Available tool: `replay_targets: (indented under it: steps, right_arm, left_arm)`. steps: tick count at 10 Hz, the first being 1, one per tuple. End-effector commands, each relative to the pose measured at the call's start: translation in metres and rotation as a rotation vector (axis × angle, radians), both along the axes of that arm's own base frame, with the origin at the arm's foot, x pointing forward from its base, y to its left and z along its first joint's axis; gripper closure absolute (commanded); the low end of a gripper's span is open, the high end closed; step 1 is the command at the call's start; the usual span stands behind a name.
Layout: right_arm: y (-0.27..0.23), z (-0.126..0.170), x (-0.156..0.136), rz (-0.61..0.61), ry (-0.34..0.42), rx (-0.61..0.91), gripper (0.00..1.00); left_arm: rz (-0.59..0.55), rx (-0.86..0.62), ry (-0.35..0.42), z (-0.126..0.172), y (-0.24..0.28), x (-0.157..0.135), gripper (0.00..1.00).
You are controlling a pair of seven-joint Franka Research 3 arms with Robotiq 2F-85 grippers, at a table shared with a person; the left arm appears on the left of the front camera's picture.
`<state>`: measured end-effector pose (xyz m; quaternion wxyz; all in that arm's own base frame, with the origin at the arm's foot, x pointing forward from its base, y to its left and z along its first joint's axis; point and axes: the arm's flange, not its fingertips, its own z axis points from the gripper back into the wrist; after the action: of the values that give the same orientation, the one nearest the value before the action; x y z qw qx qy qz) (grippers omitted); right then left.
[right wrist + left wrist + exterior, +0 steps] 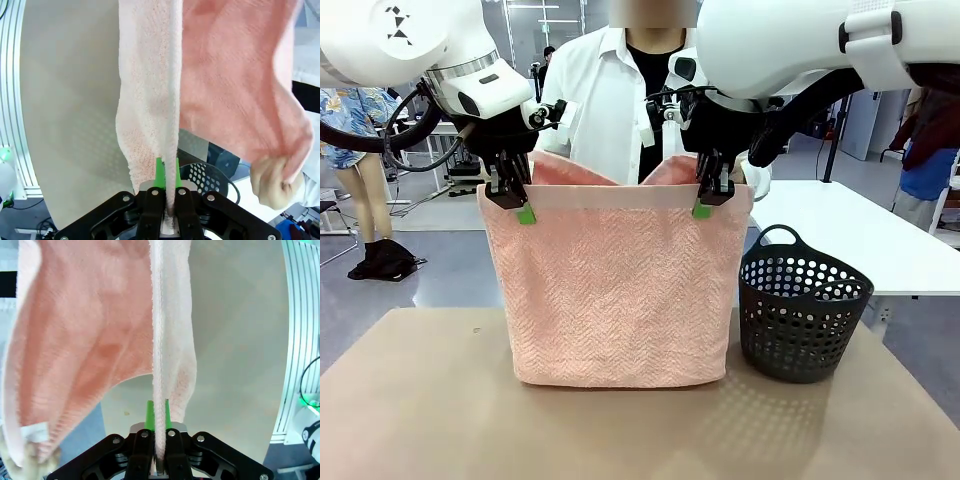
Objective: Fold the towel.
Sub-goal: Release the end of the 100 cm Hotel Towel you were holding and grab the top end of the folded side.
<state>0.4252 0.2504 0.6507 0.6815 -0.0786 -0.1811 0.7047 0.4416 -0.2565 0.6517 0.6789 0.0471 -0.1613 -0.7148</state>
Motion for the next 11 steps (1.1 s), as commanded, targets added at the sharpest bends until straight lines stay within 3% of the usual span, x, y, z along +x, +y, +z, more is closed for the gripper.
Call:
replay_targets:
  steps: [1, 11]
  right_arm:
    - [-0.0005, 0.0004, 0.0005, 0.003, -0.003, -0.001, 1.0]
    - [-0.0005, 0.0004, 0.0005, 0.003, -0.003, -0.001, 1.0]
  left_arm:
    - [0.002, -0.002, 0.002, 0.0015, 0.0008, 0.0004, 1.0]
    - [0.002, -0.002, 0.002, 0.0015, 0.0008, 0.0004, 1.0]
